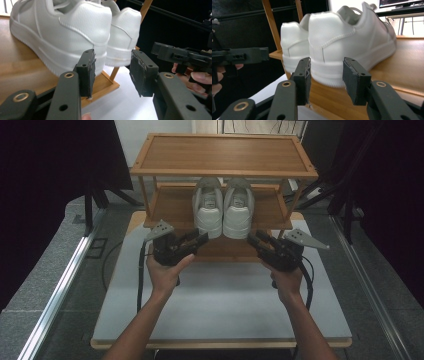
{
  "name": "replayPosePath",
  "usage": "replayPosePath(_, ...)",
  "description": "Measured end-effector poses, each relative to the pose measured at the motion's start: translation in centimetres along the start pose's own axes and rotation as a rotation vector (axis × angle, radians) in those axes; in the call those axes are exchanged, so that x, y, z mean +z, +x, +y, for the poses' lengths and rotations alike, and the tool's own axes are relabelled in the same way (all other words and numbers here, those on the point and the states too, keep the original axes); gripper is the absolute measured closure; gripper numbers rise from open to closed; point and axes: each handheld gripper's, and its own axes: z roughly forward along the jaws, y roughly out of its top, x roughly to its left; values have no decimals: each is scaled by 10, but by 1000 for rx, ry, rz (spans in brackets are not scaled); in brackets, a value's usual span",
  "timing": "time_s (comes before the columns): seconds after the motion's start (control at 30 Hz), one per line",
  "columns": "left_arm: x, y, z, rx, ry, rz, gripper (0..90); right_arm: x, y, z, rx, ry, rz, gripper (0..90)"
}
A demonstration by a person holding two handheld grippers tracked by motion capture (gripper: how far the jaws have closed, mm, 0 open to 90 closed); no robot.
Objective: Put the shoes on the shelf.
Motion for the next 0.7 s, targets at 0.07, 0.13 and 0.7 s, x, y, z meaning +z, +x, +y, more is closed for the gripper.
replayPosePath(0.07, -5, -2, -8, 13, 10, 5, 538, -9, -4, -9, 3, -1, -1, 575)
replayPosePath(0.13, -9, -3, -18, 18, 26, 6, 532, -18, -8, -19, 15, -7, 0, 575)
replayPosePath(0.7, -34, 12, -97, -59, 151, 66, 505, -74, -42, -95, 25, 65, -66, 554)
